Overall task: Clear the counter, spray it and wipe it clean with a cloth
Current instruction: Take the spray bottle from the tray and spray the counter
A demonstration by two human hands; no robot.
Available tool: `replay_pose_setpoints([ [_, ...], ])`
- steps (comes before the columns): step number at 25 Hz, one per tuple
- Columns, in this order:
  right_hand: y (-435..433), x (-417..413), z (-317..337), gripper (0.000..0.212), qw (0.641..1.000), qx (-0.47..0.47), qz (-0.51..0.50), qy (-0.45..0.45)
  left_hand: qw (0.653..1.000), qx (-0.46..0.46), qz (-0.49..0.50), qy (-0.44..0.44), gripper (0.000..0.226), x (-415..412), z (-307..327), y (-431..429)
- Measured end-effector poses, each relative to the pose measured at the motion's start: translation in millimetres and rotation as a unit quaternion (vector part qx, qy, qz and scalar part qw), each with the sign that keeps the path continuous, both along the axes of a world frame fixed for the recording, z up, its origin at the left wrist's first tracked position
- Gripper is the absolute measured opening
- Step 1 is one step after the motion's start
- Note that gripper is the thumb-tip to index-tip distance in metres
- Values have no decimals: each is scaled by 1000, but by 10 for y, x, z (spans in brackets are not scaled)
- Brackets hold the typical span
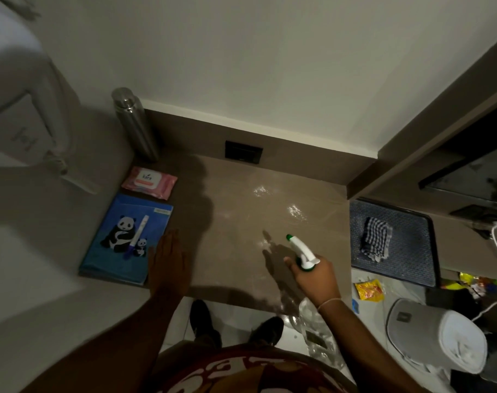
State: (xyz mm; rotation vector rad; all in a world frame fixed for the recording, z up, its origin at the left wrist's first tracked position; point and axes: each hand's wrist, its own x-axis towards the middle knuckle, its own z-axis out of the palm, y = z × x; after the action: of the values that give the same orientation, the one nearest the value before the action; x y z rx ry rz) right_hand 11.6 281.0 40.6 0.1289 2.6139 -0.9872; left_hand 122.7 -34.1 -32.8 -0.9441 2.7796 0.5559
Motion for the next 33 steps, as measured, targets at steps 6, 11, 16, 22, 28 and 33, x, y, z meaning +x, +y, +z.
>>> replay_pose_setpoints([
  [6, 203, -376, 51, 29, 993, -8, -116, -5, 999, -12, -38, -11, 65, -82, 46, -68],
  [11, 502, -196, 53, 26, 991, 20, -130, -34, 996, -23, -90, -3, 68, -203, 65, -108],
  [16, 723, 30, 205, 27, 966, 28, -256, -26, 988, -37, -149, 8, 70, -275, 59, -174],
  [22, 292, 313, 252, 23, 975, 0, -223, -7, 985, -19, -174, 3, 69, -332, 117, -261],
  [28, -472, 365, 257, 18, 993, -60, -87, -45, 987, -16, -156, 36, 55, -397, 169, -203],
  [33, -359, 289, 417, 16, 996, -21, -55, -70, 995, 2, -72, 63, 47, -373, 129, -131],
])
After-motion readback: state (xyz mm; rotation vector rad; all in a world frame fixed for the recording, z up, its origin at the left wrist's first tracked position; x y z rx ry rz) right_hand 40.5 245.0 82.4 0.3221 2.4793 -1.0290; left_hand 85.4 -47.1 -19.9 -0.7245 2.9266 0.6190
